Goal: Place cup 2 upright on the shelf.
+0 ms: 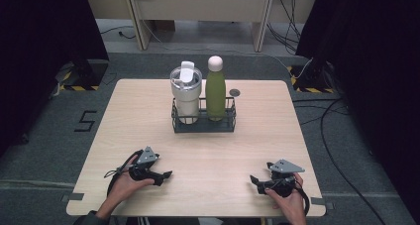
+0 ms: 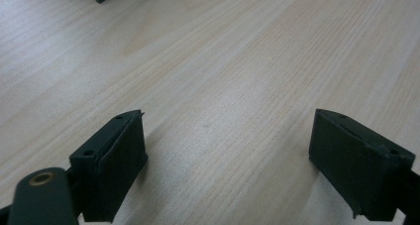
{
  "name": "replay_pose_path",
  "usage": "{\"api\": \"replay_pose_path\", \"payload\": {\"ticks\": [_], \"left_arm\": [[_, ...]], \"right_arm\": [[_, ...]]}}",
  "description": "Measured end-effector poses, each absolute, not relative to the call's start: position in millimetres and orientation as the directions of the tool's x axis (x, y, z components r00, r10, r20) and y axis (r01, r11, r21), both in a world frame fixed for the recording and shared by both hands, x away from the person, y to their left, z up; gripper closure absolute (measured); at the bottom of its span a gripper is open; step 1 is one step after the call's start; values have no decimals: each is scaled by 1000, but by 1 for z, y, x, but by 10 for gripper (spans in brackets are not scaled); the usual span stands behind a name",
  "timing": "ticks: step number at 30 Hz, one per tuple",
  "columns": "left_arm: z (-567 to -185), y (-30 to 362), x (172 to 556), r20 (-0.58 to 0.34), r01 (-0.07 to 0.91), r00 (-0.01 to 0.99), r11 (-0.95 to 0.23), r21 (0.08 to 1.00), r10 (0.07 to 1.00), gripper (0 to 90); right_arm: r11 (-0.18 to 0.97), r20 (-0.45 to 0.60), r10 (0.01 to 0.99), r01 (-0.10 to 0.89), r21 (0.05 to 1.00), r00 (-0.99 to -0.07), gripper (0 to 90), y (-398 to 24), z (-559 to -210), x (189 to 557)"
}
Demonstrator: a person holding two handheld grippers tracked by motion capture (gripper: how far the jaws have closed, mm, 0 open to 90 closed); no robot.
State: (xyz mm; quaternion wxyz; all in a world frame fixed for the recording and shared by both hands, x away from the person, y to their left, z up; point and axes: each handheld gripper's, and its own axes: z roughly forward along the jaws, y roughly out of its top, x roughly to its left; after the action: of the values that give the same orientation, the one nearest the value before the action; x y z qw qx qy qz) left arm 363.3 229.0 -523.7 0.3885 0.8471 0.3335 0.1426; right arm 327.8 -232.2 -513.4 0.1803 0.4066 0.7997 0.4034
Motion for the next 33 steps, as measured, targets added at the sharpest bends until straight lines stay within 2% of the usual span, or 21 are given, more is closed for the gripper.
{"api": "replay_pose_path", "payload": {"ticks": [7,10,33], "left_arm": [[-524,229,363,-18,454,737,-476,753,676,136],[-524,229,363,-18,454,737,-476,753,676,136],[-524,229,363,-18,455,736,-475,753,677,135]], "right_arm": [[384,32,799,549,743,-601,153,-230,-515,326],[422,-4,796,550,720,-605,123,-227,-517,326],[427,-4,801,566,705,-598,31,-226,-518,328]]}}
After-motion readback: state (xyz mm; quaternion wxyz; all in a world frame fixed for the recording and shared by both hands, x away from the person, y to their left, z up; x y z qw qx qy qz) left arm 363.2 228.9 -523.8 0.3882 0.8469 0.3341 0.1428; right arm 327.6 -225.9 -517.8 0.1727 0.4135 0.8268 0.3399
